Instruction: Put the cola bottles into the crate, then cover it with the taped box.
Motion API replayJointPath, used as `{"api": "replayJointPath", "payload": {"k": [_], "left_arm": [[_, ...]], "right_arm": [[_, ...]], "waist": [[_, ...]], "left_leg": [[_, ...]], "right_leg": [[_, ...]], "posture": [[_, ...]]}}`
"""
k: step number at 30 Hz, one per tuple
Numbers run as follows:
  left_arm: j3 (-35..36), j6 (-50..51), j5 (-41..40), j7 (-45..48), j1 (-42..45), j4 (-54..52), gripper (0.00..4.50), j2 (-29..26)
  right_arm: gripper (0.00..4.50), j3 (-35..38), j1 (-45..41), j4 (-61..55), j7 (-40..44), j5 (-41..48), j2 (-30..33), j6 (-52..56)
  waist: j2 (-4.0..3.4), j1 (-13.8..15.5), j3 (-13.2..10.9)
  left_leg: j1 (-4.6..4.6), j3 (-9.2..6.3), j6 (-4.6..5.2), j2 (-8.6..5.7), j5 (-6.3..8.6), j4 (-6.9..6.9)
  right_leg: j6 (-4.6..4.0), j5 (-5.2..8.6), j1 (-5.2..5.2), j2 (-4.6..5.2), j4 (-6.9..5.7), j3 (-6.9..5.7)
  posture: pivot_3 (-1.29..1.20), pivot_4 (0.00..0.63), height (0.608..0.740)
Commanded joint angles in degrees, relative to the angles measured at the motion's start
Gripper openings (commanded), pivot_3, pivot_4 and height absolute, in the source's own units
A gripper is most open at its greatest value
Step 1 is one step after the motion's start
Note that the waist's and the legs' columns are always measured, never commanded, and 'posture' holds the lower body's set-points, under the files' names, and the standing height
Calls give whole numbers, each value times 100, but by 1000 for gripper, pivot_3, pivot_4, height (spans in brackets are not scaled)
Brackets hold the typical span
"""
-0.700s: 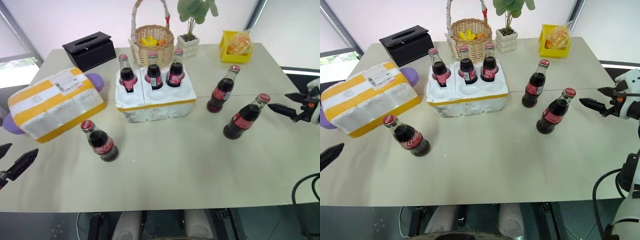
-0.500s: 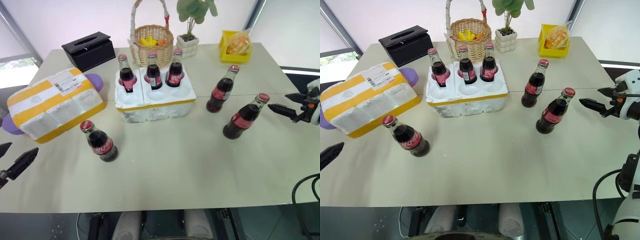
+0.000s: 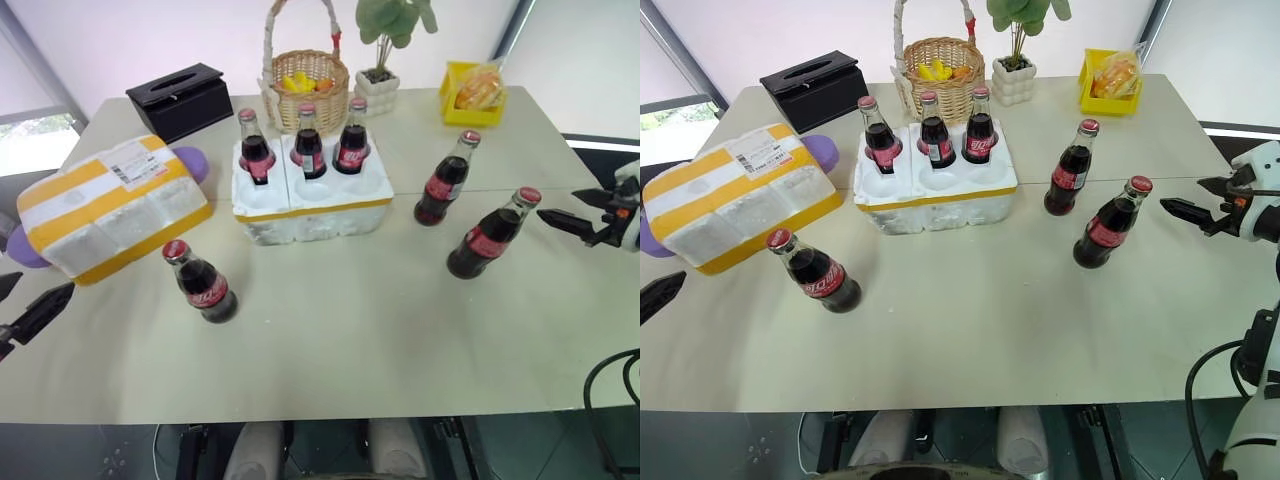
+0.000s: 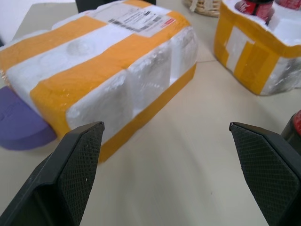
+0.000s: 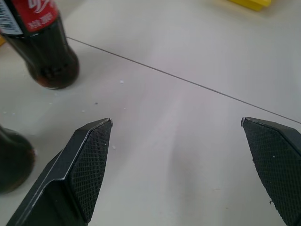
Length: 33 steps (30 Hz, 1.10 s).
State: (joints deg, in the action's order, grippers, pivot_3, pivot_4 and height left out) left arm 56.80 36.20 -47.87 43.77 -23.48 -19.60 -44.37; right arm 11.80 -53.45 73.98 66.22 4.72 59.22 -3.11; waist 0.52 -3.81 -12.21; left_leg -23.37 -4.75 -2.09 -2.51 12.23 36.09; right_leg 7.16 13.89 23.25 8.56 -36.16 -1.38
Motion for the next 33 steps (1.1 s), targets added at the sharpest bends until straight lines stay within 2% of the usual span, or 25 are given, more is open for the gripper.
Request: {"api": "replayJointPath", "payload": {"k": [1, 9, 13, 16, 21, 27, 33], "left_arm": [[-60, 49, -79, 202, 49, 30, 4460, -160], [-139, 372, -410, 757, 305, 104, 4460, -522], [-189, 489, -574, 1110, 235, -141, 4460, -603], [-242, 531, -628, 1253, 199, -288, 4460, -591], [-268, 462, -567, 1516, 19, -514, 4460, -579], [-424, 203, -287, 1651, -105, -787, 4460, -541], [-1286, -406, 416, 1737, -334, -1209, 4460, -352]], "right_arm": [[4500, 126, -277, -187, 145, 75, 335, 48], [4500, 88, -1278, -488, 771, 167, 695, 485], [4500, 45, -2122, -1045, 1655, 447, 643, 1239], [4500, -116, -2352, -1774, 2430, 702, 535, 1947], [4500, -497, -1600, -4034, 2628, 1959, 509, 3351], [4500, -391, -553, -6157, 2628, 3151, 621, 4458], [4500, -282, -328, -7010, 2425, 3564, 501, 4905]], "waist": [[-1, -5, 0], [-3, -24, -1], [-12, -30, -6], [-12, -14, -7], [-11, -2, -7], [-12, 97, -6], [-10, 166, -5]], "left_leg": [[0, 0, 0, 0, 0, -1], [1, 4, 0, 7, 0, 0], [-2, 10, -1, 12, 1, -9], [-4, 9, -1, 14, 1, -19], [-8, 8, -3, 18, 2, -23], [-11, 9, -3, 21, 2, -15], [-14, 15, -3, 18, 2, -9]], "right_leg": [[0, 0, 0, 0, 0, 0], [0, 0, 6, -3, -3, 0], [0, 1, 17, -5, -3, 7], [-1, 1, 22, -7, 0, 7], [0, 2, 25, -5, 4, 7], [0, 1, 29, -4, 0, 7], [-1, 0, 29, -4, 2, 8]], "posture": [[0, 150, 740], [0, 150, 740], [0, 150, 740], [0, 150, 740], [0, 150, 740], [0, 150, 740], [0, 150, 740]]}}
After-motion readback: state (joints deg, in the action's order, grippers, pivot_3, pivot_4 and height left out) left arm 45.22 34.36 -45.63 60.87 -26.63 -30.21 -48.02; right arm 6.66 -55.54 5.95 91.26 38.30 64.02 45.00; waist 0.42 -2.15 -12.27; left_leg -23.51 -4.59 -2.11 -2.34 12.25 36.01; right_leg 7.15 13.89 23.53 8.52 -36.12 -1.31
